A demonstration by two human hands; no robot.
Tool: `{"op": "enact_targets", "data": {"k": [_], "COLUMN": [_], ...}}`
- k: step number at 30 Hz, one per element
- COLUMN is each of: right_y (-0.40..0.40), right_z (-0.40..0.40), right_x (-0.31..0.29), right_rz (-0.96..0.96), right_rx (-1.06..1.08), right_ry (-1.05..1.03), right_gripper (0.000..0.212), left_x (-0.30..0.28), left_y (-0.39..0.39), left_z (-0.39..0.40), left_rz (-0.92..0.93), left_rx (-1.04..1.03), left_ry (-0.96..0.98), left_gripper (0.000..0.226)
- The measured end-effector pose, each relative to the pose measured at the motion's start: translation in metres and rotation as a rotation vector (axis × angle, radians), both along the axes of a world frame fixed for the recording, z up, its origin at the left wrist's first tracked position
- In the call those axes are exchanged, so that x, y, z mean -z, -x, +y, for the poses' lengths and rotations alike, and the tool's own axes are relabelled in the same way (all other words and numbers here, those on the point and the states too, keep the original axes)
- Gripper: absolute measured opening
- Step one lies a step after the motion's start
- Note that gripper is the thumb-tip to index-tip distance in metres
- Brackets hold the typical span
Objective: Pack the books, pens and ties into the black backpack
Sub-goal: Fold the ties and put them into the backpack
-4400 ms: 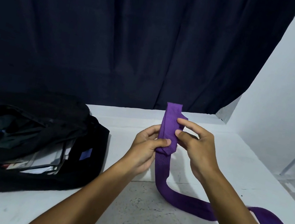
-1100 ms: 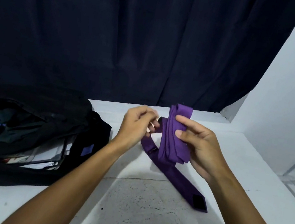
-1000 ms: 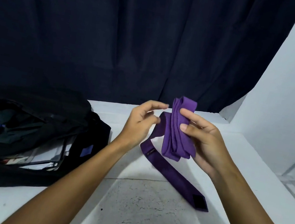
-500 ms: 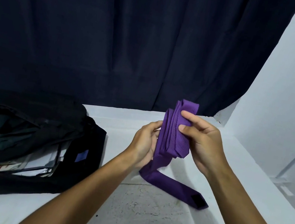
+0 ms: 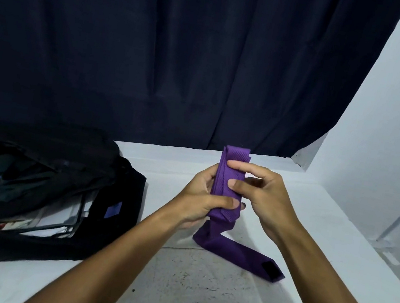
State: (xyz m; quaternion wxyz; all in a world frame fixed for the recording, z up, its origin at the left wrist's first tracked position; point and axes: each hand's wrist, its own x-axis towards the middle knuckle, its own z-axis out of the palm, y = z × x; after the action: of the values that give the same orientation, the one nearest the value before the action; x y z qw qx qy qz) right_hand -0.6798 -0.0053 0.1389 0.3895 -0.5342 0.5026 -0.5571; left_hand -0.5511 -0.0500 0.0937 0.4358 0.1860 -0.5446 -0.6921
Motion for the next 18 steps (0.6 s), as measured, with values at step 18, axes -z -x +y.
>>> {"op": "enact_targets", "data": {"k": [18], "right_y": [-0.001], "right_z": [-0.001], "right_x": [-0.001], "right_rz": [-0.278], "right_rx": [0.034], "right_ry": [0.134], "right_gripper": [0.041], "left_x": [0.011], "left_y": [-0.008], "left_z": [0.002], "left_rz": [0.032], "left_rx": [0.04], "left_ry": [-0.525], "left_gripper": [0.083]}}
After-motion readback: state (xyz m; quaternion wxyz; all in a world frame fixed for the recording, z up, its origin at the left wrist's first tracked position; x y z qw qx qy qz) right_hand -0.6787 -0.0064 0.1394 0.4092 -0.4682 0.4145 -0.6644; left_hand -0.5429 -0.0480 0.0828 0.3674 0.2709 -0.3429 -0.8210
